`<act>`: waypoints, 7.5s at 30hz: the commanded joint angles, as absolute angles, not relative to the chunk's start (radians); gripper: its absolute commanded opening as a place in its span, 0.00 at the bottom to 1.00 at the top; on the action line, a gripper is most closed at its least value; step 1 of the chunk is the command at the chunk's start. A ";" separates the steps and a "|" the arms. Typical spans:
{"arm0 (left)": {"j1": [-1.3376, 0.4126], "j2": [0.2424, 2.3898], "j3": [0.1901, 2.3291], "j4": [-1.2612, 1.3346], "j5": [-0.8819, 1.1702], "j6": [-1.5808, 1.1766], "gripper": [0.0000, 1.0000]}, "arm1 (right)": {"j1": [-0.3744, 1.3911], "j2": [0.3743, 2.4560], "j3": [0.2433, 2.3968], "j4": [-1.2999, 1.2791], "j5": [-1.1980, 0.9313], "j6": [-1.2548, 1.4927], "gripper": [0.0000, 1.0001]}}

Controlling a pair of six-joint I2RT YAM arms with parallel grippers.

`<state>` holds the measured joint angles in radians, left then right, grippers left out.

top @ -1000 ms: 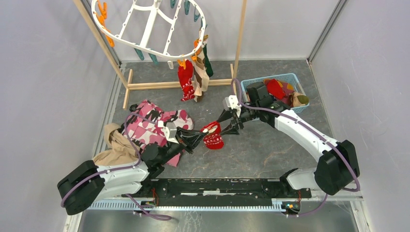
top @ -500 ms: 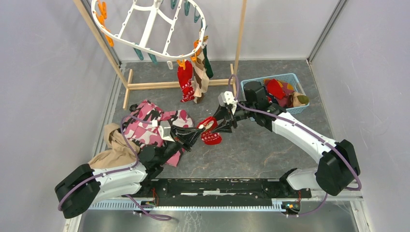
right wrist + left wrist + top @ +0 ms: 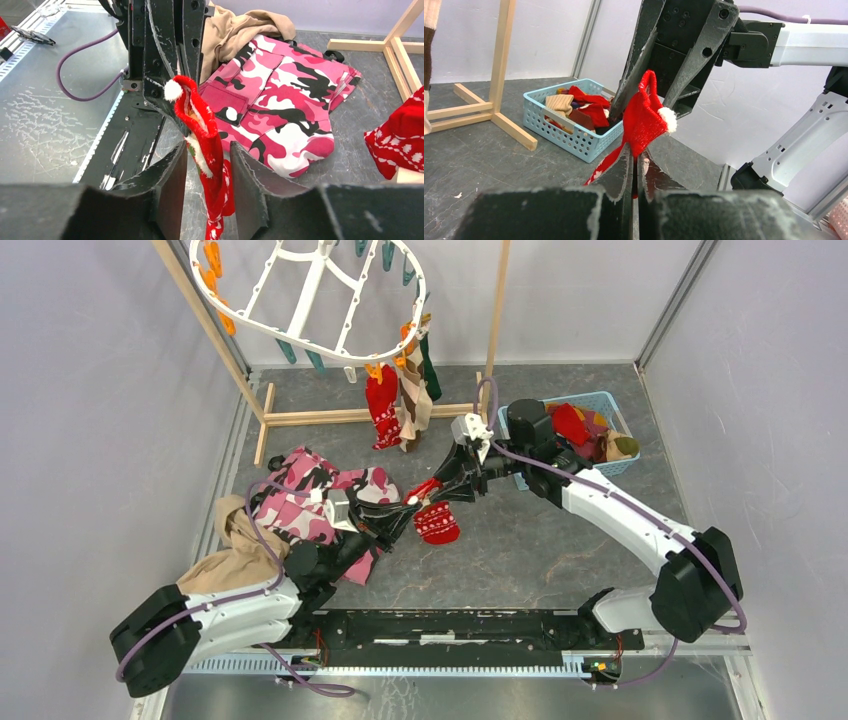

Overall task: Clip the socks to the hanger
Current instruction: Pick up the sock from the bin, then open the clamp at the hanger.

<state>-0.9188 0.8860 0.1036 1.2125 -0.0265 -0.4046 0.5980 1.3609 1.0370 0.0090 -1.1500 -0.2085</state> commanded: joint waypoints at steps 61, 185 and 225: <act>0.184 1.635 0.880 1.738 1.032 -1.022 0.96 | 0.602 1.583 1.433 -0.115 -1.151 -0.287 0.00; -0.133 1.747 1.073 1.736 0.680 -0.725 0.69 | 0.547 1.537 1.412 -0.206 -1.180 -0.386 0.02; -0.153 1.760 1.126 1.737 0.704 -0.852 0.55 | 0.510 1.555 1.417 -0.212 -1.179 -0.382 0.02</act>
<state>-0.1528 1.7580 1.0878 1.5143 0.6914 -0.8223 0.5129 1.5700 1.4044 -0.2230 -1.1599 -0.3759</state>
